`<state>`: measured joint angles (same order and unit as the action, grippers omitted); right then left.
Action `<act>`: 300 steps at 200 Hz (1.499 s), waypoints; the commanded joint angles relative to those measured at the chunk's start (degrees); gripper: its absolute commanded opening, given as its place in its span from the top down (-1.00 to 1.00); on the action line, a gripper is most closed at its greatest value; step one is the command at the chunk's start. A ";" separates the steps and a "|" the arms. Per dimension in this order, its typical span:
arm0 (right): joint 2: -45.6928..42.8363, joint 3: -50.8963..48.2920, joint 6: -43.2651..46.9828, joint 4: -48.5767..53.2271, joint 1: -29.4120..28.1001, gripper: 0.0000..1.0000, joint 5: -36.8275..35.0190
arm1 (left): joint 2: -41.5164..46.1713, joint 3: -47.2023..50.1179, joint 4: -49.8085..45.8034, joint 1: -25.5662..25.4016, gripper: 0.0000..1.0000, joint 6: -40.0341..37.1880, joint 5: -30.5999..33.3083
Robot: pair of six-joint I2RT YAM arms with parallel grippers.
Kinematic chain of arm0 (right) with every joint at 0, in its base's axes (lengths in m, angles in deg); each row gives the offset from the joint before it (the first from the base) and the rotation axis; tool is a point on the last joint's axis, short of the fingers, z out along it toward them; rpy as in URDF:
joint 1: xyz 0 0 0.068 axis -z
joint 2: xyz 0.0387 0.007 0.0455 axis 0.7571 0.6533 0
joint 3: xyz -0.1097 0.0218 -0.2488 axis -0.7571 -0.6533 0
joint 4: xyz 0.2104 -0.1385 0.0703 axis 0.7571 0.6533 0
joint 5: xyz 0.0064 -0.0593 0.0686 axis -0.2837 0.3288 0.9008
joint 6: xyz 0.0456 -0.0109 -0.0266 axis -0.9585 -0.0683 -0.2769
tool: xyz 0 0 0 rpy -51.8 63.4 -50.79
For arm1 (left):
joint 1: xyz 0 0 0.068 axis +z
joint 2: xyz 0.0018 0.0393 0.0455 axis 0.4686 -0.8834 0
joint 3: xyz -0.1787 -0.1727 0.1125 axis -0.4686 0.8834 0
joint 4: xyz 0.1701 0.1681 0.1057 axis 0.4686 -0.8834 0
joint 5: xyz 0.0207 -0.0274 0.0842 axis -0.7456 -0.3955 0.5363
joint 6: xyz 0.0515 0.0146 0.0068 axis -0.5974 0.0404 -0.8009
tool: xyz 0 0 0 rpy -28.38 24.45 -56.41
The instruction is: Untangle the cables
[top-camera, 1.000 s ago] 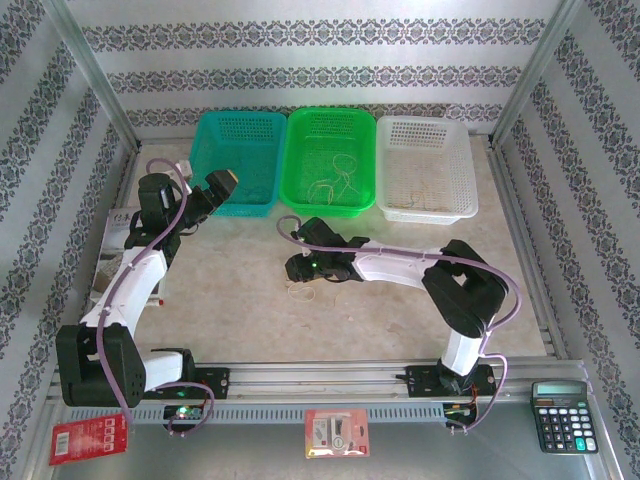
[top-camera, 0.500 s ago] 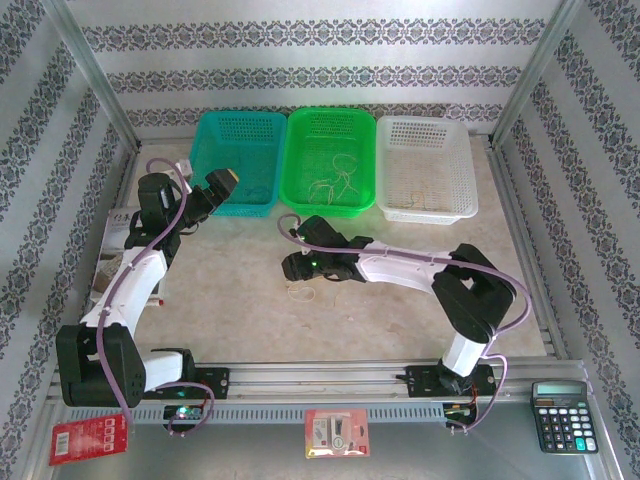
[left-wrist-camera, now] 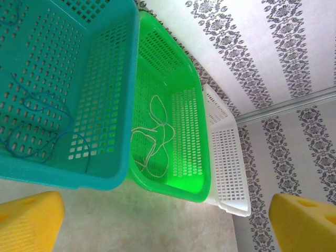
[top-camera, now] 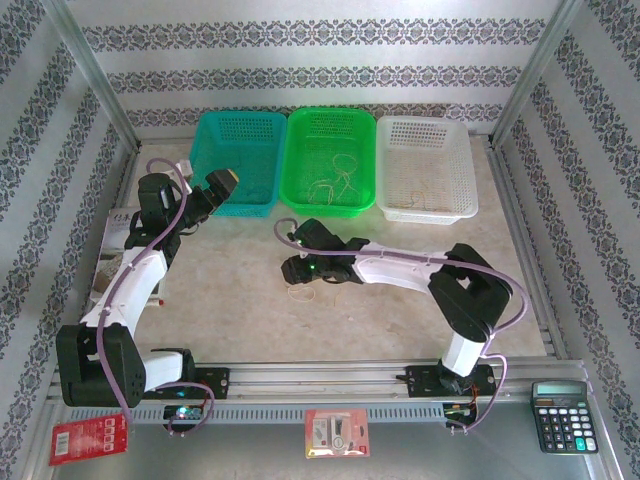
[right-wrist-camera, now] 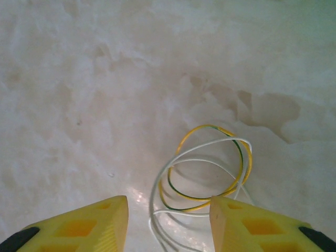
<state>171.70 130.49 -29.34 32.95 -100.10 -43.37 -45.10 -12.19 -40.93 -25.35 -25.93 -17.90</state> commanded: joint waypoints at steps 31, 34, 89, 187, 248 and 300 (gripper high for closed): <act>3.15 4.17 2.60 3.47 -0.60 0.29 -1.25 | 1.57 0.35 2.50 -0.52 -1.00 0.33 -1.43; 3.20 4.39 2.78 3.63 -0.58 0.36 -1.26 | 1.59 0.35 2.42 -0.56 -1.00 0.22 -1.44; 0.29 6.15 3.84 5.66 -0.61 1.00 -1.01 | 1.91 0.98 1.54 -0.57 -1.00 -1.07 -3.05; -11.92 2.98 0.30 1.92 3.11 1.00 3.72 | 6.04 9.82 3.67 -5.29 -1.00 -1.20 -7.71; -16.79 2.11 -2.22 -0.11 5.60 1.00 6.85 | 6.78 14.82 5.82 -13.73 -0.99 -4.59 -4.38; -19.29 2.28 -3.49 -0.80 6.72 1.00 8.89 | 7.45 16.01 3.32 -18.19 -0.90 -11.40 -1.64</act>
<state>154.12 133.26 -31.42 33.54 -93.94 -36.38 -39.19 3.27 -38.22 -41.70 -32.01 -21.20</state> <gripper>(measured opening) 0.056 0.959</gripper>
